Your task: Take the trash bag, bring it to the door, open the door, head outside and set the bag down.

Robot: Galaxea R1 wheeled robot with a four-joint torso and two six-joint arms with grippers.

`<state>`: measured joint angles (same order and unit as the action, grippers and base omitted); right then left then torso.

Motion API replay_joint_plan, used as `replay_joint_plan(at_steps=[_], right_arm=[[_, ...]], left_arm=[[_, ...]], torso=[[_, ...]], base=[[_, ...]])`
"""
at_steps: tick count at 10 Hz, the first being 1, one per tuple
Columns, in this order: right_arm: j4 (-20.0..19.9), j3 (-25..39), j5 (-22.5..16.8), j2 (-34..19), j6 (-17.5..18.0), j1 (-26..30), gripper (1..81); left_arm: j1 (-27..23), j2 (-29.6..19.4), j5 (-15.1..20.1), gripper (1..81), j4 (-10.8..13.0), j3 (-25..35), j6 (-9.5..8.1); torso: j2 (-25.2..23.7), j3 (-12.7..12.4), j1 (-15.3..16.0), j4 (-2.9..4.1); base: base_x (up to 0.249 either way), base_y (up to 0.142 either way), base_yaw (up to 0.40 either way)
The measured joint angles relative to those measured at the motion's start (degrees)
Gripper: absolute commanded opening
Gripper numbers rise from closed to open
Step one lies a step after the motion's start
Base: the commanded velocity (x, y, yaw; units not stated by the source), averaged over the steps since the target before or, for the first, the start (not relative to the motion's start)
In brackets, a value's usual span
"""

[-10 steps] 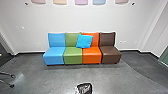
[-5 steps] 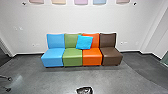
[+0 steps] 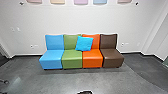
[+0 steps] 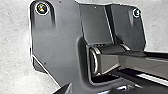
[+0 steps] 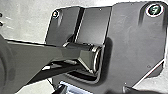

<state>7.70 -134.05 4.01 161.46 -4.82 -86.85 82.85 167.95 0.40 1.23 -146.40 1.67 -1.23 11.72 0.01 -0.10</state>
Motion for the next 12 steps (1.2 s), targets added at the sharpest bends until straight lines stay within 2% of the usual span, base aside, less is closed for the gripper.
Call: replay_joint_plan(at_steps=[7, 10, 12], right_arm=[[-0.02, 0.00, -0.18, 0.09, 0.35, 0.00, 81.1], [-0.07, 0.84, -0.57, -0.77, 0.39, 0.66, 81.1], [-0.07, 3.95, -0.68, -2.08, 0.39, 0.05, 81.1]], left_arm=[[-0.29, 0.16, -0.07, 81.1, 0.00, 0.00, 0.00], [-0.40, 0.09, -0.02, 81.1, 0.00, 0.00, 0.00], [-0.05, -1.24, 0.34, 81.1, 0.00, 0.80, -0.02]], torso=[[0.00, 0.02, 0.00, 0.00], [0.02, 0.02, 0.05, 0.00], [0.02, 0.02, 0.00, 0.00]], base=[[0.097, 0.000, 0.000], [0.000, 0.000, 0.000], [0.000, 0.000, 0.000]])
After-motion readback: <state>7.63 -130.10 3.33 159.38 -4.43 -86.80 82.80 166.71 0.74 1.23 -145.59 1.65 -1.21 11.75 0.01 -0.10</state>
